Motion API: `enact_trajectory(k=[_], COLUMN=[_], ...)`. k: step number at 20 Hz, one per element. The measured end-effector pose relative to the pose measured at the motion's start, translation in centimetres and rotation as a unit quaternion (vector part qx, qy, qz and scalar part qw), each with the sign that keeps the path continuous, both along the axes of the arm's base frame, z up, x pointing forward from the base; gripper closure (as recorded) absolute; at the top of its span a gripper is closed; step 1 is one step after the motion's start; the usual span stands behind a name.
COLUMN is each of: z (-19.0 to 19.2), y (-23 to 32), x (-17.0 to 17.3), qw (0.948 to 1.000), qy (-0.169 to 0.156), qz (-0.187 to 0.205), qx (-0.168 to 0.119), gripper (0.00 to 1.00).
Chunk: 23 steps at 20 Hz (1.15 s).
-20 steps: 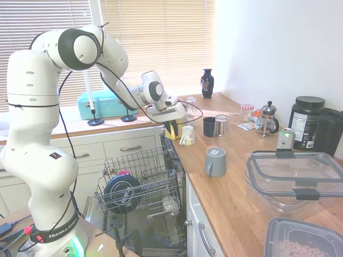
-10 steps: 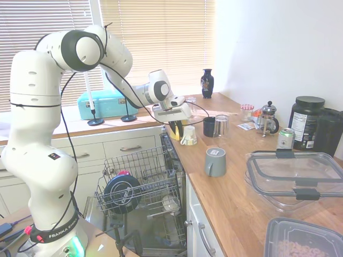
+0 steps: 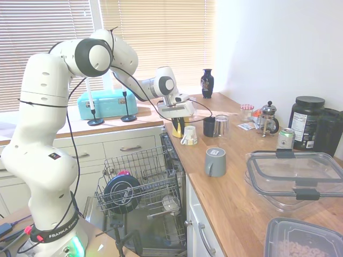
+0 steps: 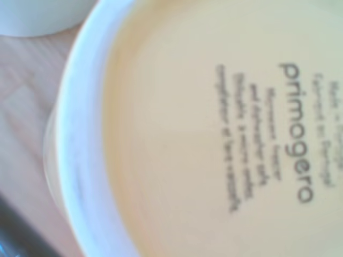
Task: Unload the yellow mug from the dishwasher
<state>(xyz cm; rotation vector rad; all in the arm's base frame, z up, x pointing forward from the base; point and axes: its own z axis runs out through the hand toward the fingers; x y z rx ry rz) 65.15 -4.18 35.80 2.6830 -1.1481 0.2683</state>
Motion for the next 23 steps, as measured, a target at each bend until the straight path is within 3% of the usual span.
enact_trajectory(k=[9, 15, 23], z=[-0.1, 0.7, 6.6], y=[-0.3, -0.4, 1.5], x=[0.2, 0.6, -0.3], qw=[1.0, 0.9995, 0.9967], qy=[-0.003, -0.029, -0.081], qz=[-0.005, -0.01, 0.0], qx=[-0.001, -0.001, 0.004], gripper=[0.0, 0.0, 0.0])
